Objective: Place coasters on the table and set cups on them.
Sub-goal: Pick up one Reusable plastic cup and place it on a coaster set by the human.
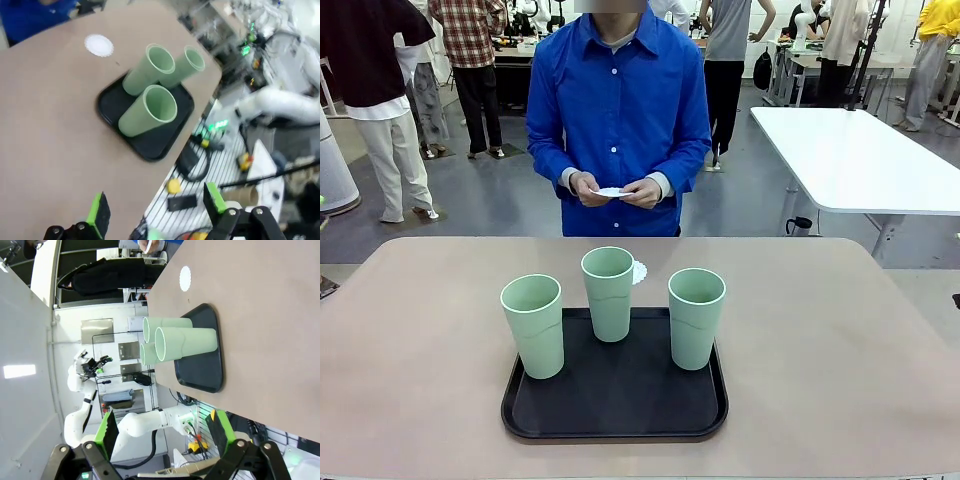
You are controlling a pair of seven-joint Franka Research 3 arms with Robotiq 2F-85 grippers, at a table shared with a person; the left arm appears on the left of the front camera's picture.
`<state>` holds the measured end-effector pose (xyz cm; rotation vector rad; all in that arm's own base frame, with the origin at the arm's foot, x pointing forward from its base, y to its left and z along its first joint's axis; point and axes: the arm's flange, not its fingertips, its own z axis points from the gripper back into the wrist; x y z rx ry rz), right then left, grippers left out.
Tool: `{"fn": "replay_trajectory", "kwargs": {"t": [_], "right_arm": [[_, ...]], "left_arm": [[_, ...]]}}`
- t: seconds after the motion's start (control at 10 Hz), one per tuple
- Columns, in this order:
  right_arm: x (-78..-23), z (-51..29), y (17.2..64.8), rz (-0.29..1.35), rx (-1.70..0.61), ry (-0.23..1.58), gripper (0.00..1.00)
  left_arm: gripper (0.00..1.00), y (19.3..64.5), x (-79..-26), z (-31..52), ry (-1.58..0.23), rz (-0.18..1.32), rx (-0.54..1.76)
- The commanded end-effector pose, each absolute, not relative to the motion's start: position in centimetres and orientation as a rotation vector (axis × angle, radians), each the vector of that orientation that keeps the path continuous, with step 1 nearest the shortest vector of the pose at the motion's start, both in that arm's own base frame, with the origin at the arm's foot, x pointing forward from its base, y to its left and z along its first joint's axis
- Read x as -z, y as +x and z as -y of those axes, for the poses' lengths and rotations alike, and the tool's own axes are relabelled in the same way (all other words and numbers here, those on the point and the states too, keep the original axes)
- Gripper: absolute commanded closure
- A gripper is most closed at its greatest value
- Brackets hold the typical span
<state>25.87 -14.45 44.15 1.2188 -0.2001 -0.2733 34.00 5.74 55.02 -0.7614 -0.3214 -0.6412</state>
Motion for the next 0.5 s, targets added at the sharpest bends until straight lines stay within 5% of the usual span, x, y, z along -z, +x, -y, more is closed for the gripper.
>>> {"fn": "replay_trajectory", "kwargs": {"t": [0.0,0.4], "right_arm": [[-44.2,14.5,26.0,0.207,0.275,1.236,0.0],[-44.2,14.5,26.0,0.207,0.275,1.236,0.0]], "left_arm": [[0.0,34.7,-53.4,-2.5,-0.519,0.397,1.079],[0.0,32.7,-49.7,5.5,-0.272,0.362,1.404]]}}
